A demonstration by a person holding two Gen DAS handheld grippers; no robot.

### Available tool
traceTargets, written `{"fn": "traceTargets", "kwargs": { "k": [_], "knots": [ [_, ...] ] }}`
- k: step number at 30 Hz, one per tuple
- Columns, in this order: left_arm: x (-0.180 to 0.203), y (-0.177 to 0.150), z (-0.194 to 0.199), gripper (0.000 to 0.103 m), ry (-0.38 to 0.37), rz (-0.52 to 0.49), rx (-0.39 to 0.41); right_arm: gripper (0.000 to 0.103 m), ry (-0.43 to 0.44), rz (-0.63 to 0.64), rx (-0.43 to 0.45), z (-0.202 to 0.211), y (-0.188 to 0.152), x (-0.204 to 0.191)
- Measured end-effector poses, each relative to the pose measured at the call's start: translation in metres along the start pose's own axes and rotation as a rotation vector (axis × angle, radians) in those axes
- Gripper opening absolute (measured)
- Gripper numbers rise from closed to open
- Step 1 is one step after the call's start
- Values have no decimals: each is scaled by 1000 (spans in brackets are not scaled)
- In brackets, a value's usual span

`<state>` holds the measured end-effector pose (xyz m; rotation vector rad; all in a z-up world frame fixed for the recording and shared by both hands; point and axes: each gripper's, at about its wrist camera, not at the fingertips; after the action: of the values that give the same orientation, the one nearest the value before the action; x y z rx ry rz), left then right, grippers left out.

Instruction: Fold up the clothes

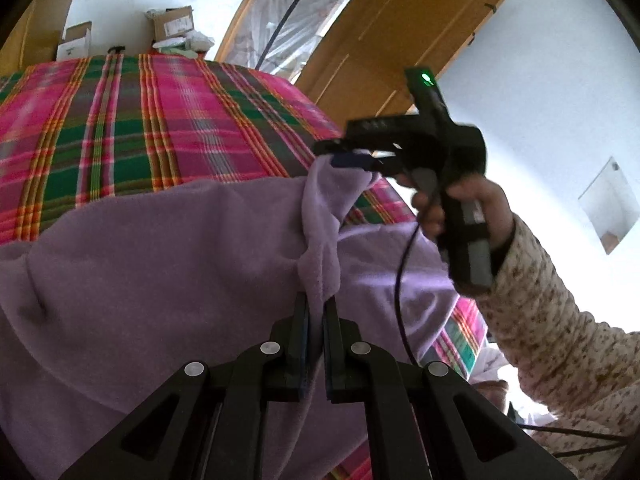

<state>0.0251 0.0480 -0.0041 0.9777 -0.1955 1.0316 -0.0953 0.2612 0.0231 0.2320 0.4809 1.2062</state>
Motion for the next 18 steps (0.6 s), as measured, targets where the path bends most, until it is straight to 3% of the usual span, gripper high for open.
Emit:
{"fn": "traceTargets", "kwargs": {
  "k": [6,9,15,18],
  "knots": [
    [1,-8,-7,6,-5,-18,-33,35,-191,3,-89,-20,11,-6],
    [-1,-10,-10,6,-7,-18,-45,34,-207,-8,-93,-18,10,-3],
    [-3,-12,-10,6,-6,-14,-51,5,-230,-30,-95,-12,7,5],
    [-3,-12,-10,6,6,-13,-53,3,-229,-46,-83,-5,4,11]
  ]
}}
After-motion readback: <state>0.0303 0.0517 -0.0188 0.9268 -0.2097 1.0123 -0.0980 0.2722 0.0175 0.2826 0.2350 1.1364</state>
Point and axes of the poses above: each gripper's, at about its wrist camera, not at the fingertips, and z roughly against the way its jaws point, x to its right, y to its top, and after that the axes turned 5 degrees about -y, right-handed
